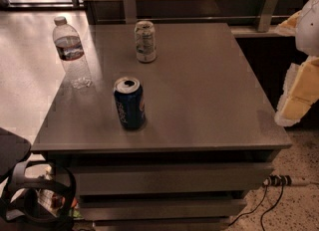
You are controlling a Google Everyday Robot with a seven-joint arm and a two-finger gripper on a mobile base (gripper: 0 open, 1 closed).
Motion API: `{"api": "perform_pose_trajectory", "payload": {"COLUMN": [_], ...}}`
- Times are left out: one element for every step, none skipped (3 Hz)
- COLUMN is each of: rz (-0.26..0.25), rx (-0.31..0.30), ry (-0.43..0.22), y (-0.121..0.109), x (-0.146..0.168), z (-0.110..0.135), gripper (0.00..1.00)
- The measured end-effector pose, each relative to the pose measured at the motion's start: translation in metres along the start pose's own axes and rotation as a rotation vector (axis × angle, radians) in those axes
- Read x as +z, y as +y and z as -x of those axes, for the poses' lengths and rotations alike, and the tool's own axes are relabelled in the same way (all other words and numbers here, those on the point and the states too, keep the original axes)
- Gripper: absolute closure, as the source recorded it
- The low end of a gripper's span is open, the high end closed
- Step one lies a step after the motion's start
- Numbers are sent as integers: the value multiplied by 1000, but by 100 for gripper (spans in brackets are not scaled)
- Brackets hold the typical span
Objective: Knock 7up can over
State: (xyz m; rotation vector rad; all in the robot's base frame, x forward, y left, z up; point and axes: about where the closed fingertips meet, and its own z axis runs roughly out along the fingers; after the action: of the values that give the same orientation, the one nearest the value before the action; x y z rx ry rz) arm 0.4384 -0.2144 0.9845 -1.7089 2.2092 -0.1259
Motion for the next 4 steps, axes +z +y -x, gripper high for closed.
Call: {"api": "perform_pose_trajectory", "payload": {"rz": [-11,-74,-169,-212], "rx": [-1,30,196,332], "ry": [-5,-57,-199,-342], "y": [-4,-25,-59,-77], "x": [-1,-1,15,28], "z": [2,13,41,57], "gripper": [0,0,0,0]}}
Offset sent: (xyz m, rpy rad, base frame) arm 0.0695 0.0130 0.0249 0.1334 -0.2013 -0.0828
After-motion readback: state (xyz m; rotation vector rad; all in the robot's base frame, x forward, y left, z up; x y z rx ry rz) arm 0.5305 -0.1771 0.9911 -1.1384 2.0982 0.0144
